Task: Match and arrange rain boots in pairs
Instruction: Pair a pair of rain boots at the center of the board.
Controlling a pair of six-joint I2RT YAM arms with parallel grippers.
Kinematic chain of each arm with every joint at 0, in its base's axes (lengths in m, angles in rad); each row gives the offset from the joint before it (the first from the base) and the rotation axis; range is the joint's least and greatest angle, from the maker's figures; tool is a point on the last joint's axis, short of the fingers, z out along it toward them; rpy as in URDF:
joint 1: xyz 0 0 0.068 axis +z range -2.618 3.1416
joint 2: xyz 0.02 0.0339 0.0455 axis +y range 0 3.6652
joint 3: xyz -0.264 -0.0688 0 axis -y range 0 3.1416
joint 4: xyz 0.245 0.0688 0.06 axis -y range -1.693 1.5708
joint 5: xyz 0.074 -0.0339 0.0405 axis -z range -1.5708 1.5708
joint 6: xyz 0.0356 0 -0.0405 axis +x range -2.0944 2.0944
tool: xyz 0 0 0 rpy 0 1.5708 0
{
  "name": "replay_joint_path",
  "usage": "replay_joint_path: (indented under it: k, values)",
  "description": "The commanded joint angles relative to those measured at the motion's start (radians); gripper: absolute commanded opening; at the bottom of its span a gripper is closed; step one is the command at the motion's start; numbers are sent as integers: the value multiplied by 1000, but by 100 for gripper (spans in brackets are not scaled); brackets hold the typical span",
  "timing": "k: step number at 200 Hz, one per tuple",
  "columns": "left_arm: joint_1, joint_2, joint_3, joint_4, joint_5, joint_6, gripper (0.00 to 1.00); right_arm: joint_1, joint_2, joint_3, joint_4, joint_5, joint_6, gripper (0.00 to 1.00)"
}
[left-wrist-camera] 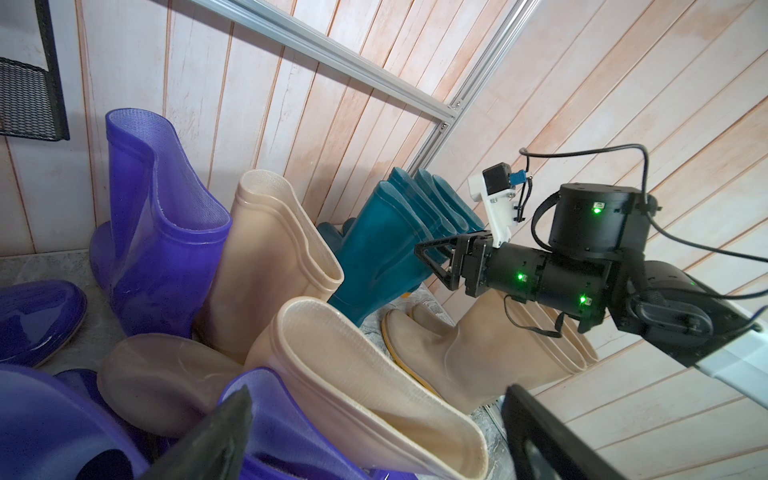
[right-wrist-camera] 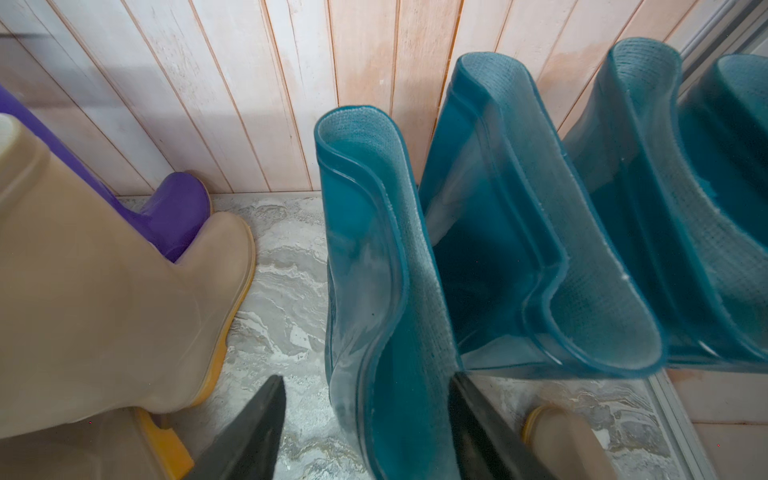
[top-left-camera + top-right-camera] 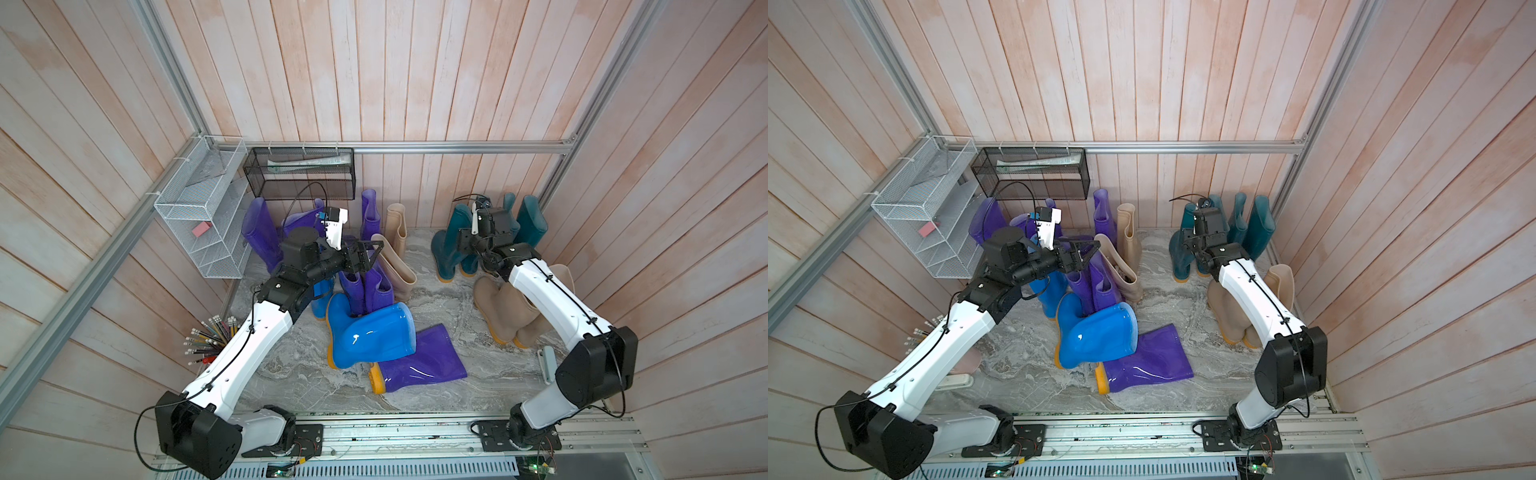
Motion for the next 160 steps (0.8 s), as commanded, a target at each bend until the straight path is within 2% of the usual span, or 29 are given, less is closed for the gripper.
replay_joint_path:
  k: [1,20,79,95,132,160]
  values:
    - [-5,-24,19,6,2,6,96,-3,-55,-3,-5,-39,20,66]
    - [-5,-17,16,8,6,2,96,-14,-94,-10,18,-143,27,69]
    - [-4,-3,17,11,21,-7,96,-54,-139,-69,28,-116,58,72]
    - [-5,-1,17,11,27,-10,96,-60,-154,-106,55,-130,71,75]
    - [-5,-5,20,9,32,-11,96,-72,-97,-129,85,-223,85,76]
    - [-5,-12,18,11,28,-7,96,-81,-24,-106,78,-200,83,72]
